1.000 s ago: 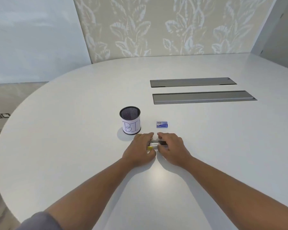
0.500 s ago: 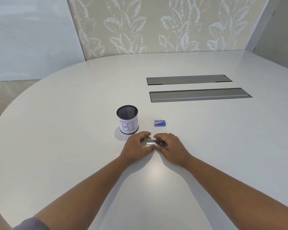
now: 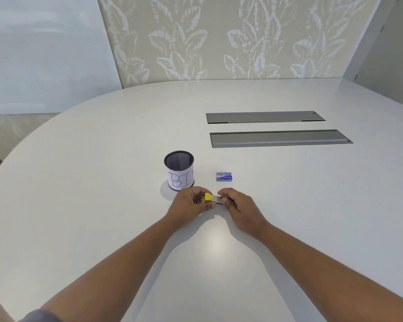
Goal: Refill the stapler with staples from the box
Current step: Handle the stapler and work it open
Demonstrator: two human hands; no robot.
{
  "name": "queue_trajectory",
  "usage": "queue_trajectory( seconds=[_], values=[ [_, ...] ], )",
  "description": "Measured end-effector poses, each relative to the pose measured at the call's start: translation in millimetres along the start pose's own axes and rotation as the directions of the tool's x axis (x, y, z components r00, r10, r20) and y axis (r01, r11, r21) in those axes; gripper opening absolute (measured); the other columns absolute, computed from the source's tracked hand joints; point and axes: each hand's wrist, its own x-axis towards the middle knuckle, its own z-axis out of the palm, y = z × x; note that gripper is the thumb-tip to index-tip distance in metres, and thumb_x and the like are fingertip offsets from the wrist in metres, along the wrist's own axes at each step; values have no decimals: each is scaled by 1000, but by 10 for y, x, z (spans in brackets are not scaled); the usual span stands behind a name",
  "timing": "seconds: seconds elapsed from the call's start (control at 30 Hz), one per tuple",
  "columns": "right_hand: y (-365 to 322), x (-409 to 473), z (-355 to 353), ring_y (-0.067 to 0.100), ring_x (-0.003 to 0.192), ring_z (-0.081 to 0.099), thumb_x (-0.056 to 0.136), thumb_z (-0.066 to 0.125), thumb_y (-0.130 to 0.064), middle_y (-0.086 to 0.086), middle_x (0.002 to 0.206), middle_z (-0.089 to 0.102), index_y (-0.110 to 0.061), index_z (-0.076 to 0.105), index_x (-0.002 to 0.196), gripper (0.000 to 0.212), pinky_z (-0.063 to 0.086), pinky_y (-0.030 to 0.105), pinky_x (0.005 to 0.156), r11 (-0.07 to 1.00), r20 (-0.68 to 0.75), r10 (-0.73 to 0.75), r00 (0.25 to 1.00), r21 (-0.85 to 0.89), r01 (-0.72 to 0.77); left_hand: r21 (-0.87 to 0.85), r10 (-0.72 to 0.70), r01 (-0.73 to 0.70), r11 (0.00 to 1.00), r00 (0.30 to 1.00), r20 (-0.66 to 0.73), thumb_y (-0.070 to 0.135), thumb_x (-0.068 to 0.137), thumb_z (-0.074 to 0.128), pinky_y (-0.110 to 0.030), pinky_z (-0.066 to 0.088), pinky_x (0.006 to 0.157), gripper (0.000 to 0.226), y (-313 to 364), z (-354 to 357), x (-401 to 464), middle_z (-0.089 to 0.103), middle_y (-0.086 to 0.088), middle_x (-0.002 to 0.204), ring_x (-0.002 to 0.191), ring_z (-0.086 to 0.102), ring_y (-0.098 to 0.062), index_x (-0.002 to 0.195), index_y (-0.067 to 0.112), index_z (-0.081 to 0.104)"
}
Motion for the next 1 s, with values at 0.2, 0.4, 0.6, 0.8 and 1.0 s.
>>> queue_trajectory(
  seconds=[0.2,0.4,0.6,0.8,1.0],
  values=[
    [-52,-19,8,13,82,62,102,49,-39,-12,86,66,-24,47,144,44,53,41,80,1000,37,-17,999,19,16,-298,-42,38,954,999,-7,12,88,77,-16,49,61,8,110,37,-4,74,-1,78,62,61,-7,95,10,74],
    [-65,19,-13,9,62,55,99,52,-25,-10,61,58,-33,26,155,62,46,31,68,990,66,52,996,130,-60,-295,-104,101,950,995,3,34,96,67,-19,41,53,30,212,207,85,60,6,63,58,49,-11,96,4,71],
    [-64,116,32,19,60,51,86,51,-34,-2,63,57,-43,47,130,45,45,42,67,951,76,150,986,263,-165,-223,-151,145,964,989,-9,46,100,57,-18,35,48,40,237,265,147,50,10,53,49,41,-8,88,9,67],
    [-93,167,91,38,74,65,74,48,-44,4,71,68,-39,52,102,29,55,60,78,932,22,244,969,269,-241,-142,-147,138,980,988,-50,47,103,49,-26,35,58,39,274,338,149,48,16,51,51,42,-6,75,21,56],
    [-82,155,100,36,80,64,79,44,-43,5,80,68,-33,50,94,19,54,60,79,926,-35,251,967,298,-230,-1,-130,131,991,989,-69,41,103,42,-34,39,66,43,309,407,205,51,11,55,60,47,-14,66,21,52]
  ],
)
